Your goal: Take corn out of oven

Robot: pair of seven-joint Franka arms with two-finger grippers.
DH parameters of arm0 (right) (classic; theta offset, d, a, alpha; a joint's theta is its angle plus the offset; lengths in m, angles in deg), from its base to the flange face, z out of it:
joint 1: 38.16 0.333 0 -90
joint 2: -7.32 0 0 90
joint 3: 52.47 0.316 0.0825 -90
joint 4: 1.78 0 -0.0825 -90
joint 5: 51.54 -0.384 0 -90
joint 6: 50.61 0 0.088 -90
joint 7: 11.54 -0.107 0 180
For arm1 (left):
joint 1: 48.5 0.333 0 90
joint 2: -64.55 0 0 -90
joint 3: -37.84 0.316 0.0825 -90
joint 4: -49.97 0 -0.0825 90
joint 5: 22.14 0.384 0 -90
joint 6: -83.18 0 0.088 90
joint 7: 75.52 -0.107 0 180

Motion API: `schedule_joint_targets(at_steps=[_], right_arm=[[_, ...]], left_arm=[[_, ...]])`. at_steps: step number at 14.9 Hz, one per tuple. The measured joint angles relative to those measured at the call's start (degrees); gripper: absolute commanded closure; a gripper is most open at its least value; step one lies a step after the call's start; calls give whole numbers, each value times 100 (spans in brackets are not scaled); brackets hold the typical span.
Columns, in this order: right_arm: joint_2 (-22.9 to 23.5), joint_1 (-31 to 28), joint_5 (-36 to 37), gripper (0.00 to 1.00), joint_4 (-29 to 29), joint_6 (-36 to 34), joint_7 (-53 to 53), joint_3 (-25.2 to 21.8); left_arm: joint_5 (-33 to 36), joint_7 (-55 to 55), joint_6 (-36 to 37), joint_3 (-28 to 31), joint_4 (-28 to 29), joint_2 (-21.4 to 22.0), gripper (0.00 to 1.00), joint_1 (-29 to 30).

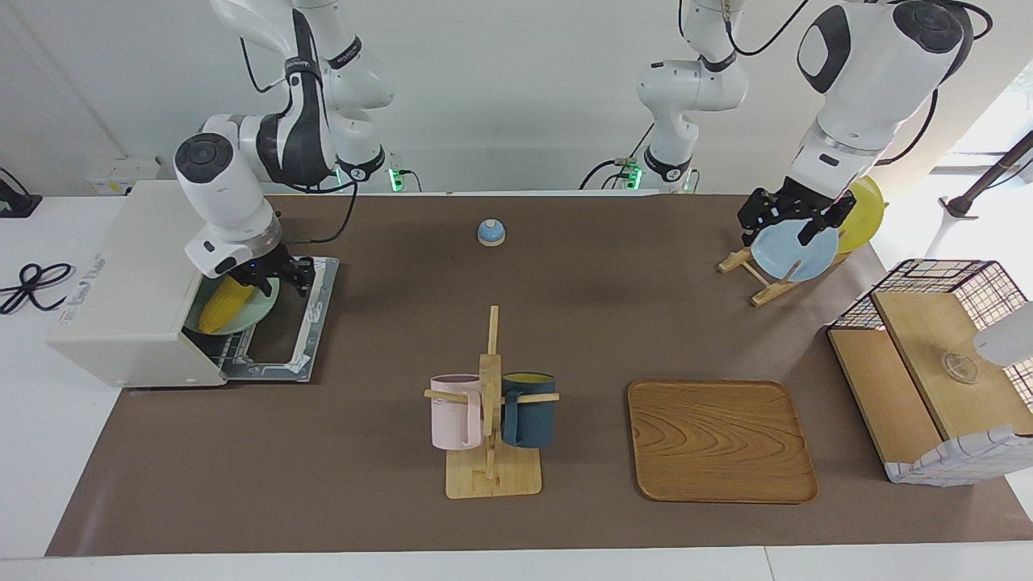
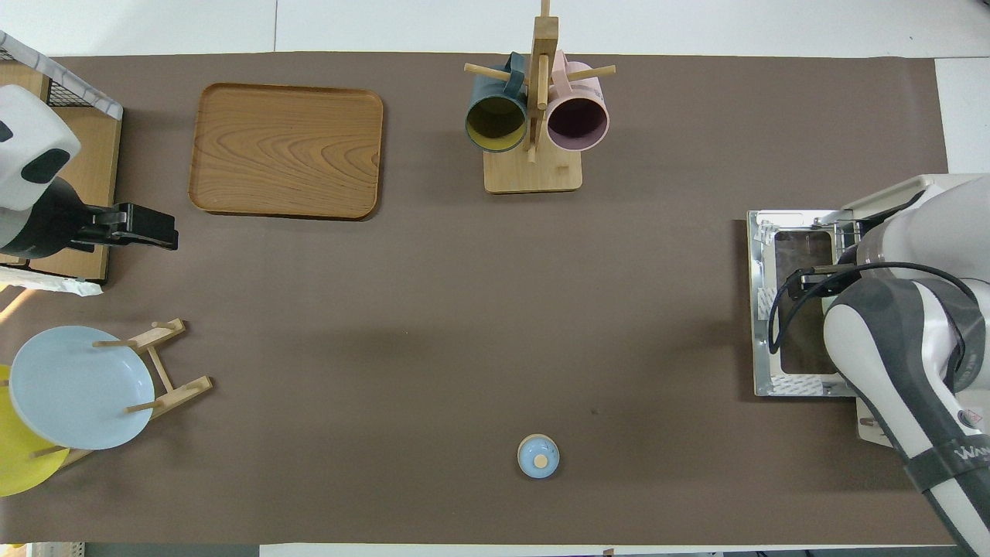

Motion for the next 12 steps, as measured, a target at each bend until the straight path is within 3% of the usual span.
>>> schedule_joint_targets(at_steps=[3,8,10,12], right_arm=[[-2,-227,13,51,75,-30,-2,0],[-33,-253,13,59,242,19,-41,23],[-38,-253,13,72,329,140,-48,29],[-38,-253,13,78,428,212,-48,28]], left_arm=[[0,0,0,0,0,0,0,0],[0,0,0,0,0,0,0,0],[0,0,0,0,0,0,0,0],[0,0,0,0,0,0,0,0]])
